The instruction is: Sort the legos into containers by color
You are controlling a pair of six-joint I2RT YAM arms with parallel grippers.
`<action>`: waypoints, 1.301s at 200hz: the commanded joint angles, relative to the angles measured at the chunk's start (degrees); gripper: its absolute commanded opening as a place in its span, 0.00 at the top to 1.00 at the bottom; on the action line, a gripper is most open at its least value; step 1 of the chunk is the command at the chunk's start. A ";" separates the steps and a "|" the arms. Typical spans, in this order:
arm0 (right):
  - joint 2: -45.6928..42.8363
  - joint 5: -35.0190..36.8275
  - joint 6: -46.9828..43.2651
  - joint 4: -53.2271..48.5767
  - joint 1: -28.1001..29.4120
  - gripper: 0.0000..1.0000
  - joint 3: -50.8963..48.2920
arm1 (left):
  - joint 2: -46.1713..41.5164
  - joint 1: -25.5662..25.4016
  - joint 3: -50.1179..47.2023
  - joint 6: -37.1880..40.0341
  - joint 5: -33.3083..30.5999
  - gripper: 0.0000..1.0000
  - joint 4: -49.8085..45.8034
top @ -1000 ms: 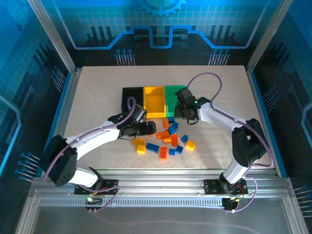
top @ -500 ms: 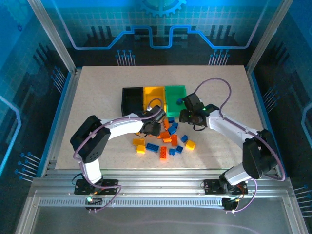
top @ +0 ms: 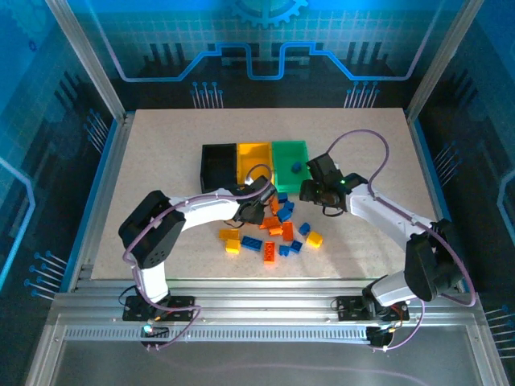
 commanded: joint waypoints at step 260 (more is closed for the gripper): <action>-14.56 -7.71 2.97 -8.68 -2.00 0.28 -12.20 | 6.35 9.61 33.32 -2.80 3.01 0.38 -8.53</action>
